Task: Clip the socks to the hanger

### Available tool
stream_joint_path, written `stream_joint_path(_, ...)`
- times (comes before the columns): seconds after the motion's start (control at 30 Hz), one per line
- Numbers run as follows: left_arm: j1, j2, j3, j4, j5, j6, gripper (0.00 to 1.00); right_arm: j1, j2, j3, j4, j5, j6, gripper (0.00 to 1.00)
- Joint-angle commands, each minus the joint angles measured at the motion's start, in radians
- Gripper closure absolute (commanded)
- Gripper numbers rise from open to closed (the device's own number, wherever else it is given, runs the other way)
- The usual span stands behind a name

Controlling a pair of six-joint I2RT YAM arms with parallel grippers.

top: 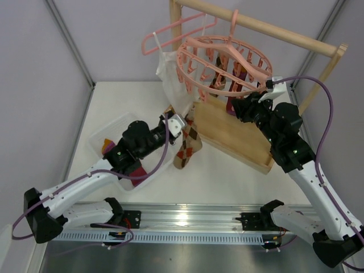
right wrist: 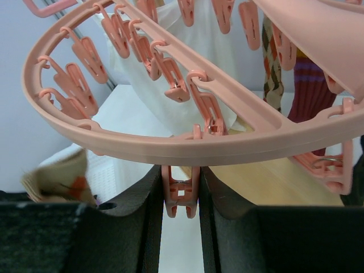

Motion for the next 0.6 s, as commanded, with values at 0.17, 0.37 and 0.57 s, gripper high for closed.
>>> stream_joint_path(0.17, -0.116, 0.163, 0.071, 0.21, 0.103, 0.112, 0.99, -0.009, 0.012, 0.056, -0.002, -0.093, 0.083, 1.0)
stream_joint_path(0.37, -0.148, 0.268, 0.12, 0.25, 0.117, 0.117, 0.99, -0.012, 0.009, 0.059, -0.012, -0.114, 0.086, 1.0)
stream_joint_path(0.57, -0.159, 0.346, 0.17, 0.273, 0.109, 0.111, 0.99, -0.012, 0.018, 0.057, -0.012, -0.123, 0.085, 1.0)
